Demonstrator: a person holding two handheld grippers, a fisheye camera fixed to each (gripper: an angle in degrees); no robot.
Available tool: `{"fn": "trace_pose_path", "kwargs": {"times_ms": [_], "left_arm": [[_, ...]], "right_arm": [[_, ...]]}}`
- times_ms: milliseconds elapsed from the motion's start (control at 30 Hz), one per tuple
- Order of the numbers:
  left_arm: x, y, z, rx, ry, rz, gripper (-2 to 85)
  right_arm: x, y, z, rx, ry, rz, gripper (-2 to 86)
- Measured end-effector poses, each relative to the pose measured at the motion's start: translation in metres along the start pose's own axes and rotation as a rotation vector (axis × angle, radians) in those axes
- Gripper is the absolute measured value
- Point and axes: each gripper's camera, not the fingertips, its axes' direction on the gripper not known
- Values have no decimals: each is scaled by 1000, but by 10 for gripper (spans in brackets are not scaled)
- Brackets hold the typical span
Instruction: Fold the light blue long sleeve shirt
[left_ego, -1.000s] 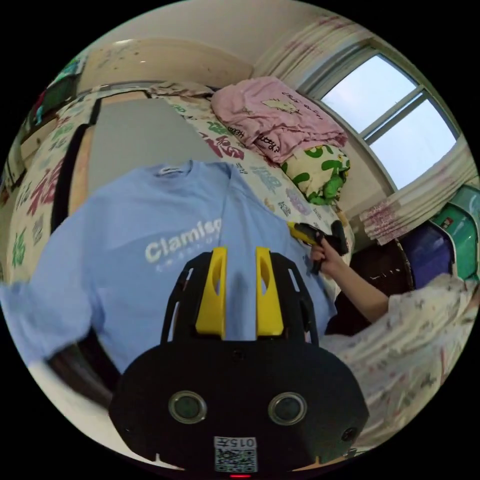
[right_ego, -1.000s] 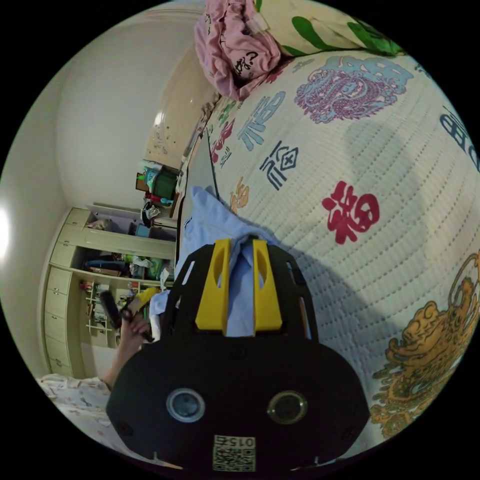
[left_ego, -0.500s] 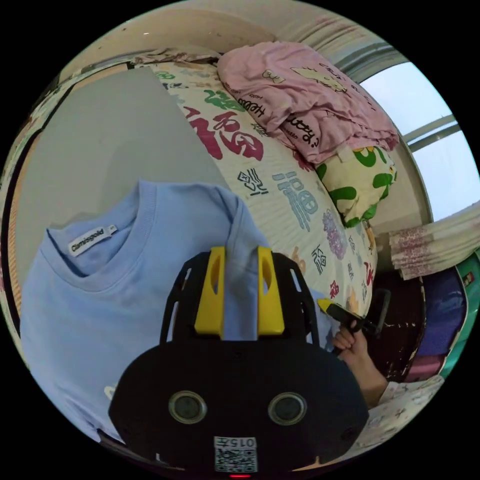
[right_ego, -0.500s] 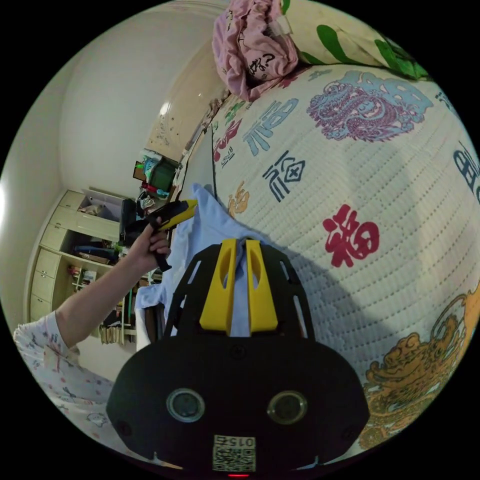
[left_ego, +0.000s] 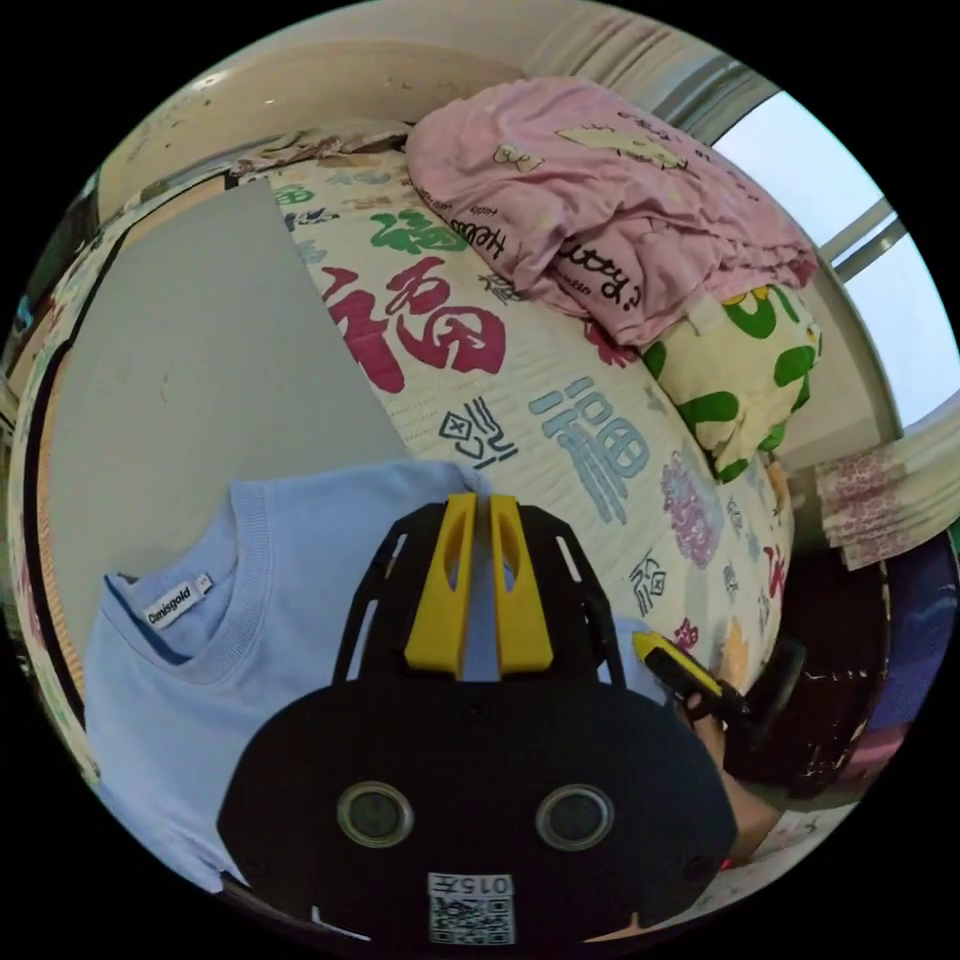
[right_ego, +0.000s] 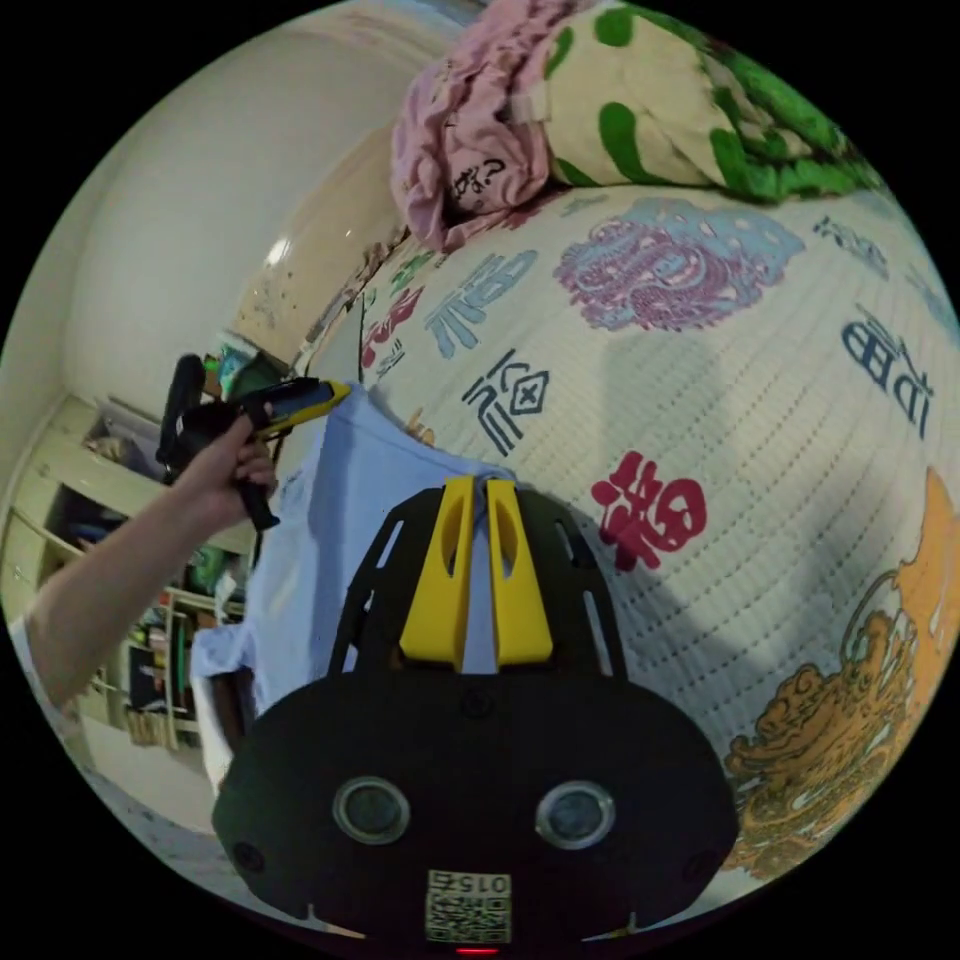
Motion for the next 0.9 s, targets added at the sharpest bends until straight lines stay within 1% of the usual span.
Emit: {"fn": "trace_pose_path", "kwargs": {"times_ms": [33, 100, 167, 267, 367, 433, 467, 533, 567, 633, 667, 733, 800, 833, 900], "left_arm": [[-1, 4, 12, -43, -48, 22, 13], [-3, 12, 15, -23, -55, 54, 21], [-8, 22, 13, -17, -53, 61, 36], [-24, 64, -12, 58, -29, 84, 57], [-44, 148, -47, 116, -103, 132, 59], [-69, 239, -72, 129, -138, 111, 62], [-76, 264, -78, 131, -128, 97, 62], [-98, 371, -99, 135, -76, 33, 62], [-101, 398, -103, 136, -66, 18, 62], [-107, 501, -116, 118, -43, -32, 60], [-107, 525, -118, 116, -39, -42, 60], [-104, 611, -116, 95, -21, -82, 60], [-101, 662, -102, 49, 4, -102, 60], [-99, 689, -89, 16, 5, -117, 60], [-94, 721, -71, 1, -6, -110, 60]], "right_arm": [[5, 3, 4, -4, 3, 3, 15], [37, 19, 18, -7, -67, 38, 15], [55, 32, 28, -5, -84, 40, 14], [70, 57, 45, 2, -20, 7, 13], [100, 81, 61, 1, -29, 13, 13], [118, 97, 70, -1, -30, 13, 14], [128, 108, 75, -3, -17, 6, 14], [144, 125, 81, -2, -20, -8, 13], [158, 138, 83, -1, -43, -15, 15], [177, 159, 82, -43, -79, -35, 17], [185, 178, 77, -74, -77, -60, 19], [184, 219, 62, -68, -30, -164, 19], [169, 285, 47, -86, -3, -335, 16], [164, 303, 46, -99, -10, -378, 15], [136, 380, 54, -207, -103, -586, 8]]}}
